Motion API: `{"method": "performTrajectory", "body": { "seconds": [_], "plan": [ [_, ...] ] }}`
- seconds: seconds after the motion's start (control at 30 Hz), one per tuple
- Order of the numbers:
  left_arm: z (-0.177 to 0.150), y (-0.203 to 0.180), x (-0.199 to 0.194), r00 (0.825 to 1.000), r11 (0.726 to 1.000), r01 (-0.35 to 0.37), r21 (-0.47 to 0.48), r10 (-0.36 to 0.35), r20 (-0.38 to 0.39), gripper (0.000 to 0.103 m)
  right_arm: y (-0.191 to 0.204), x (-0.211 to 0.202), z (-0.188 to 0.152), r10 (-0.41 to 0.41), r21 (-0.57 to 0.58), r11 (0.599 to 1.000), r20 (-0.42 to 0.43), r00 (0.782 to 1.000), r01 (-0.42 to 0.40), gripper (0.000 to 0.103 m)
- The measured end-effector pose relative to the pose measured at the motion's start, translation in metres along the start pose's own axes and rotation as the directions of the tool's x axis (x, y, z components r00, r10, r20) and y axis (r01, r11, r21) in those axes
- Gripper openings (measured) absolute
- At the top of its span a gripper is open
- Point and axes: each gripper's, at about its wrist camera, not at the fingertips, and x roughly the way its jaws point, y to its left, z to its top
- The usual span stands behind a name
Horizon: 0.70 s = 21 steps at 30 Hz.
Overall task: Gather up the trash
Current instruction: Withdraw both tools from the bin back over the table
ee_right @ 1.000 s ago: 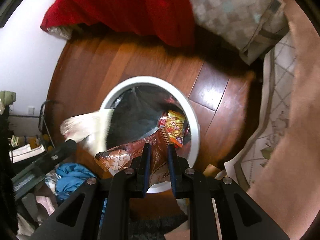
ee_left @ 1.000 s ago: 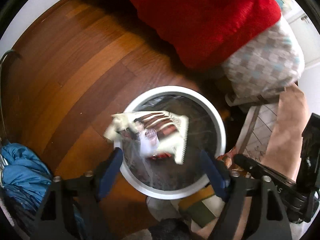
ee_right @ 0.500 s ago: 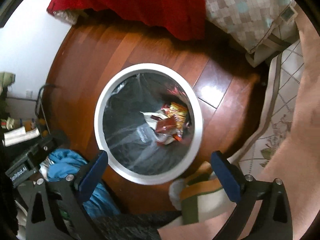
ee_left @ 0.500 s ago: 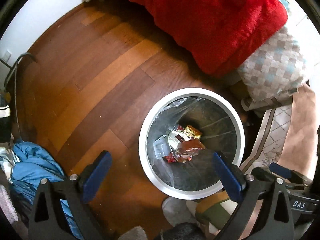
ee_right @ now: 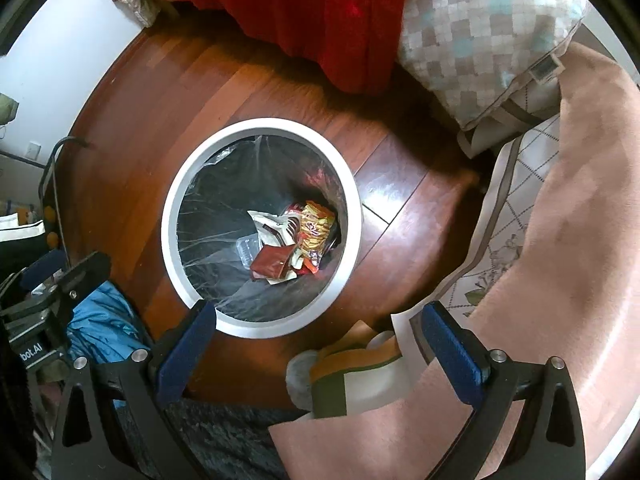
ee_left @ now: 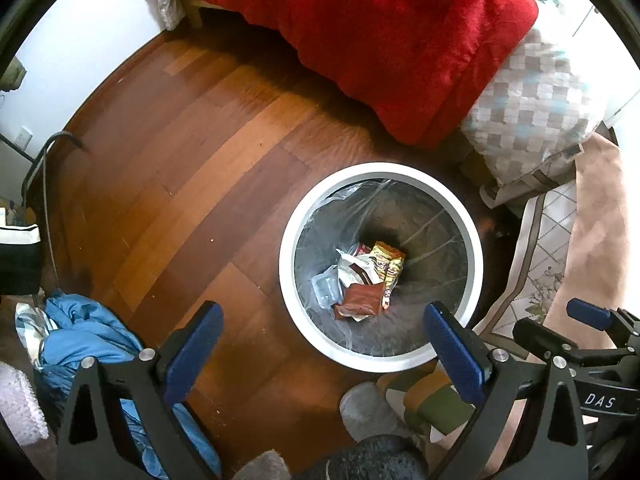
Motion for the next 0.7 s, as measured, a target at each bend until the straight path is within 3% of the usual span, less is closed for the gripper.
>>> {"method": "performTrajectory", "body": {
  "seconds": [0.4, 0.7],
  "plan": [
    [-0.02, -0.005, -0.066, 0.995, 1.0, -0.008, 0.014, 0.007, 0.1, 0.102, -0.005, -0.073, -0.026, 0.066, 0.017, 0.997, 0.134, 0.989, -0.069, 0.103],
    [-0.033, -0.055, -0.141, 0.975, 0.996, -0.036, 0.082, 0.017, 0.222, 0.102, -0.055, -0.176, -0.07, 0.157, 0.105, 0.975, 0.303, 0.94, -0.197, 0.103]
  ]
}}
